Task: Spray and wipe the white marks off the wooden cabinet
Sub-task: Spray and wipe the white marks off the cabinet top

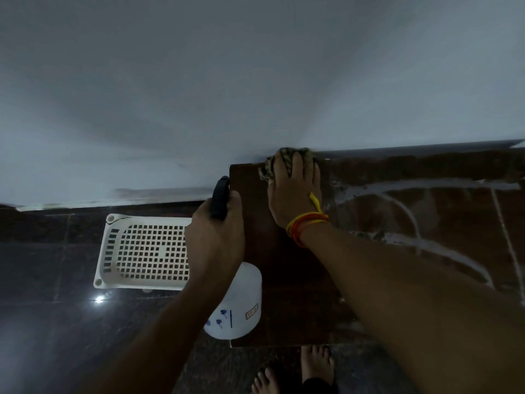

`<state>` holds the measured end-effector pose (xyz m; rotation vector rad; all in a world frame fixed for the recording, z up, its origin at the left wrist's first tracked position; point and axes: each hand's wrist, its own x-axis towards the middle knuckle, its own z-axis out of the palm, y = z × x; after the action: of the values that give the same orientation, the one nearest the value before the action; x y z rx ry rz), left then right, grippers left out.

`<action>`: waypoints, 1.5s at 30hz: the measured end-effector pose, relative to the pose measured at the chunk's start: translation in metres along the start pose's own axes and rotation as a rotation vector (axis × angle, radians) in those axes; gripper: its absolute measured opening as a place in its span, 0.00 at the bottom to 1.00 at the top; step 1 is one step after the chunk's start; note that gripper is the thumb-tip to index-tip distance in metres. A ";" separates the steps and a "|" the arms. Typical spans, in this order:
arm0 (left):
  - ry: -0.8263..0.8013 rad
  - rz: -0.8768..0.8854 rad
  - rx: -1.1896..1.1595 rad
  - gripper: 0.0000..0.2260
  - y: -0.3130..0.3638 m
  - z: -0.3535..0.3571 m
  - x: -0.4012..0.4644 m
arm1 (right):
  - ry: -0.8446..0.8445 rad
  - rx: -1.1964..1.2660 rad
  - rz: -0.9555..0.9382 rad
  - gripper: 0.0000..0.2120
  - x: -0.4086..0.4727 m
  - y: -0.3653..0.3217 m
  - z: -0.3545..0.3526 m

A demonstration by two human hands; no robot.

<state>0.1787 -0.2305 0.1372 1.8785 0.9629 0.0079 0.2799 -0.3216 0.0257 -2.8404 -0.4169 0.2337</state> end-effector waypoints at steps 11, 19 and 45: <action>-0.018 -0.007 0.034 0.18 -0.002 0.010 -0.004 | 0.027 -0.026 -0.119 0.27 0.000 0.006 0.003; -0.021 -0.018 0.011 0.17 0.008 0.013 -0.011 | 0.001 -0.054 -0.042 0.26 0.008 0.041 -0.011; -0.019 -0.001 -0.047 0.13 0.003 0.025 -0.058 | -0.056 -0.063 -0.015 0.29 -0.014 0.074 -0.015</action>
<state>0.1509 -0.2856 0.1496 1.8319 0.9434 0.0122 0.2892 -0.3978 0.0211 -2.8966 -0.4651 0.3029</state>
